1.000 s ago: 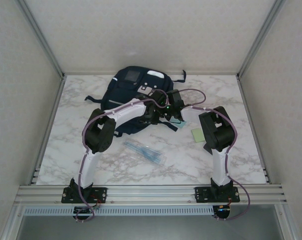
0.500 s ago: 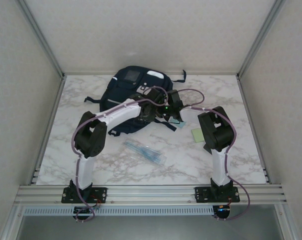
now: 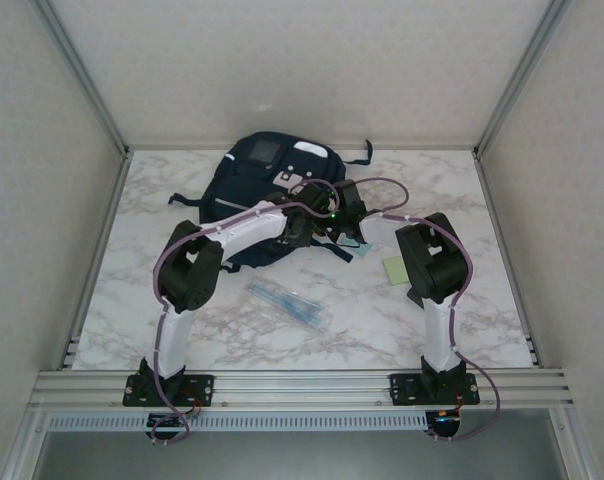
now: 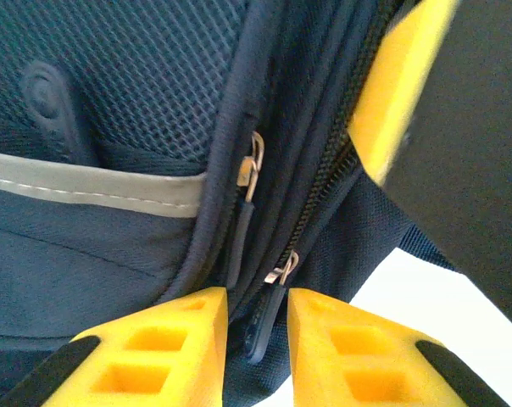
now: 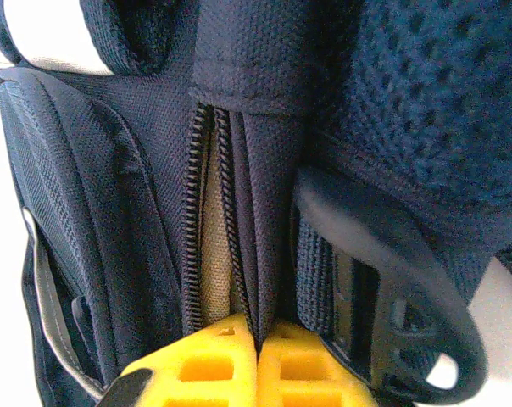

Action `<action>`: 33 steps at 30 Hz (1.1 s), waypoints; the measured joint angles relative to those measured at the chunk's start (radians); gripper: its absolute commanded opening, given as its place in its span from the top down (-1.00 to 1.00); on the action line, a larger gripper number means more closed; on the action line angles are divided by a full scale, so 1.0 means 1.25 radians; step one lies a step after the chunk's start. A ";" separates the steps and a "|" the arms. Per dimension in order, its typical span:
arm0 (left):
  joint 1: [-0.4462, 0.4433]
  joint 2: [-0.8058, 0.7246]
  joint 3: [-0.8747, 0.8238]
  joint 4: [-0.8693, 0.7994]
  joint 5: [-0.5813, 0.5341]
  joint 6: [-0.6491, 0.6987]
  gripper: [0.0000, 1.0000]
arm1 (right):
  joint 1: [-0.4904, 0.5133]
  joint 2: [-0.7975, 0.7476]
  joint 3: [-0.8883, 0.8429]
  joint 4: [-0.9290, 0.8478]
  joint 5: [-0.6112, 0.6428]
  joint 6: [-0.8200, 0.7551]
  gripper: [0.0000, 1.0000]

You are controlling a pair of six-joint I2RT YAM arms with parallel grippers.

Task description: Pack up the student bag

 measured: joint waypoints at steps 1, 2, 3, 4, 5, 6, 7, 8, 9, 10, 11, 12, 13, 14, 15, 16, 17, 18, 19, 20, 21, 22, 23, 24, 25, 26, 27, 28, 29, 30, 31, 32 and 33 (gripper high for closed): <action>-0.002 0.006 0.000 0.000 0.002 0.000 0.52 | 0.000 0.000 0.000 0.000 0.000 0.000 1.00; -0.002 0.011 0.000 0.002 0.002 0.000 0.52 | 0.000 0.000 0.000 0.000 0.000 0.000 1.00; -0.003 0.016 0.000 0.003 0.002 0.002 0.51 | 0.000 0.000 0.000 0.000 0.000 0.000 1.00; -0.003 0.020 0.000 0.005 0.002 0.002 0.51 | 0.000 0.001 0.000 0.000 0.000 0.000 1.00; -0.003 0.023 0.000 0.006 0.001 0.003 0.51 | 0.000 0.002 0.000 0.000 0.000 0.000 1.00; -0.003 0.027 0.000 0.008 -0.001 0.003 0.51 | 0.000 0.003 0.000 0.000 0.000 0.000 1.00; -0.003 0.030 0.001 0.008 -0.003 0.005 0.51 | 0.000 0.003 0.000 0.000 0.000 0.000 1.00; -0.002 0.033 0.002 0.008 -0.005 0.006 0.50 | 0.000 0.004 0.000 0.000 0.000 0.000 1.00; -0.002 0.037 0.005 0.005 -0.008 0.008 0.49 | 0.000 0.005 0.000 0.000 -0.001 0.000 1.00; -0.002 0.040 0.008 0.003 -0.012 0.009 0.47 | 0.000 0.005 0.000 0.000 -0.001 0.000 1.00; -0.002 0.044 0.011 0.000 -0.018 0.011 0.45 | 0.000 0.005 0.000 0.000 -0.001 0.000 1.00; -0.002 0.047 0.013 -0.002 -0.023 0.012 0.44 | 0.000 0.006 0.000 0.000 -0.002 0.000 1.00; -0.002 0.051 0.016 -0.004 -0.027 0.013 0.44 | 0.000 0.006 0.000 0.000 -0.002 0.000 1.00; -0.002 0.053 0.016 -0.005 -0.032 0.014 0.45 | 0.000 0.007 0.000 0.000 -0.002 0.000 1.00; -0.002 0.054 0.016 -0.004 -0.035 0.015 0.51 | 0.000 0.008 0.000 0.001 -0.003 0.000 1.00; -0.002 0.055 0.016 -0.004 -0.038 0.015 0.58 | 0.000 0.009 0.000 0.002 -0.003 0.000 1.00; -0.002 0.056 0.015 -0.006 -0.046 0.018 0.67 | 0.000 0.009 0.000 0.003 -0.003 0.000 1.00; -0.002 0.056 0.014 -0.007 -0.049 0.023 0.73 | 0.000 0.009 0.000 0.004 -0.003 0.000 1.00; -0.002 0.056 0.013 -0.007 -0.052 0.027 0.78 | 0.000 0.009 0.000 0.004 -0.003 0.000 1.00; -0.002 0.056 0.013 -0.007 -0.053 0.030 0.89 | 0.000 0.009 0.000 0.005 -0.003 0.000 1.00; -0.002 0.056 0.013 -0.006 -0.054 0.032 1.00 | 0.000 0.010 0.000 0.006 -0.004 0.000 1.00; -0.002 0.056 0.012 -0.006 -0.053 0.035 1.00 | 0.000 0.010 0.000 0.006 -0.005 0.000 1.00; -0.002 0.057 0.010 -0.004 -0.052 0.035 1.00 | -0.001 0.011 0.000 0.006 -0.005 0.000 1.00; -0.002 0.057 0.009 -0.003 -0.051 0.035 1.00 | -0.001 0.012 0.000 0.006 -0.006 0.000 1.00; -0.002 0.056 0.008 -0.002 -0.050 0.035 1.00 | -0.001 0.012 0.000 0.006 -0.006 0.000 1.00; -0.002 0.054 0.006 0.000 -0.048 0.036 1.00 | -0.001 0.012 0.000 0.006 -0.006 0.000 1.00; -0.002 0.050 0.003 0.002 -0.046 0.036 1.00 | 0.000 0.012 0.000 0.006 -0.005 0.000 1.00; -0.001 0.049 0.002 0.002 -0.045 0.037 1.00 | 0.000 0.012 0.000 0.006 -0.005 -0.001 1.00; 0.000 0.044 0.000 0.002 -0.040 0.042 1.00 | 0.000 0.012 0.000 0.006 -0.005 -0.003 1.00; 0.002 0.038 -0.001 -0.003 -0.034 0.049 1.00 | 0.000 0.012 0.001 0.005 -0.005 -0.003 1.00; 0.003 0.034 -0.001 -0.008 -0.030 0.054 1.00 | 0.001 0.012 0.003 0.002 -0.006 -0.004 1.00; 0.006 0.027 -0.001 -0.021 -0.023 0.061 1.00 | 0.002 0.012 0.006 -0.004 -0.006 -0.007 1.00; 0.009 0.017 -0.001 -0.038 -0.019 0.070 1.00 | 0.003 0.012 0.010 -0.009 -0.006 -0.010 1.00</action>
